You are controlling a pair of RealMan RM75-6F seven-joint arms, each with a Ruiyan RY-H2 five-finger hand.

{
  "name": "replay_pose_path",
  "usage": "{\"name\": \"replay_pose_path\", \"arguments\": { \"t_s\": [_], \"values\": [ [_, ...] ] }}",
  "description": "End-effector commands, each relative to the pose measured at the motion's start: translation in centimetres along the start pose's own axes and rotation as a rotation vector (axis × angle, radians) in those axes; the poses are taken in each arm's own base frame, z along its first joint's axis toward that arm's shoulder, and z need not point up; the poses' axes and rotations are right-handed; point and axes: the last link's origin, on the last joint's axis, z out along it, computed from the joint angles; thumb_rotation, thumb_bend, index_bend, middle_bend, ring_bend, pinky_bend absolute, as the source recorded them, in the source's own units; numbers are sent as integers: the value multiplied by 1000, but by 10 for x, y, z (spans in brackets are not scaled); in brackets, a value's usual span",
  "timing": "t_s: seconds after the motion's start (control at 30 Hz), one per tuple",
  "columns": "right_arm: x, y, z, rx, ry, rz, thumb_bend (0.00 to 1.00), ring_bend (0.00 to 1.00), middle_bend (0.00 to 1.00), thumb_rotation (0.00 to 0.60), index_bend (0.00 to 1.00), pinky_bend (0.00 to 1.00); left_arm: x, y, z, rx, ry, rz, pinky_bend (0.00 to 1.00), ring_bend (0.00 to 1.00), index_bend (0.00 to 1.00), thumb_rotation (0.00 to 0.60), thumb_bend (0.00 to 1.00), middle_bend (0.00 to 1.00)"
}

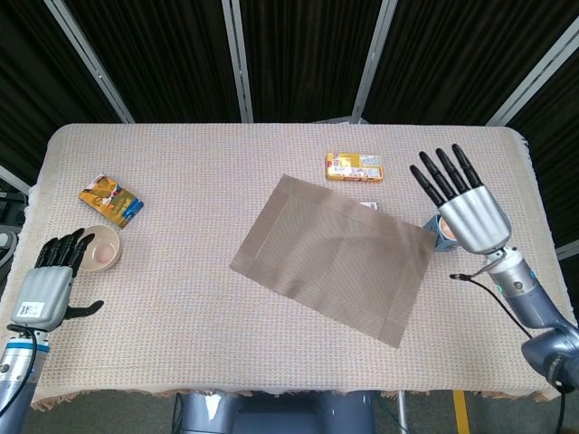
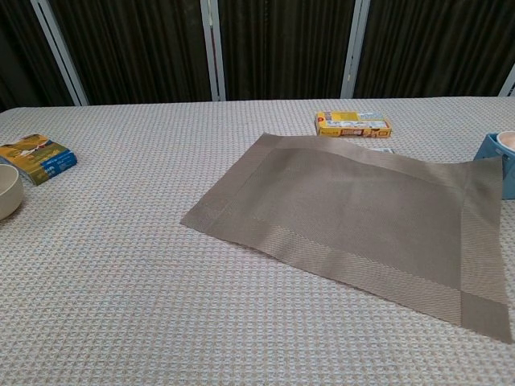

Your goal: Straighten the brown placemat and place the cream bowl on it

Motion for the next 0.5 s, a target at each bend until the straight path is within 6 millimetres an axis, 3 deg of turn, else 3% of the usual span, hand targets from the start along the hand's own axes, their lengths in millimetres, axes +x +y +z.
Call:
{"name": "replay_pose_path", "arguments": {
  "t_s": [0.03, 0.23, 0.5],
  "values": [
    [24, 10, -57, -151, -97, 162, 0, 0, 0, 600, 0, 0, -3, 3, 1, -31, 5, 9, 0, 0, 0, 600, 0, 0],
    [40, -6, -106, -362, -250, 444, 0, 0, 0, 600, 0, 0, -16, 18, 14, -161, 26, -3, 0, 0, 0, 600, 0, 0],
    [51, -22, -129, -474, -313, 541, 0, 0, 0, 600, 0, 0, -39, 55, 53, -386, 19, 26, 0, 0, 16, 600, 0, 0]
  ]
}}
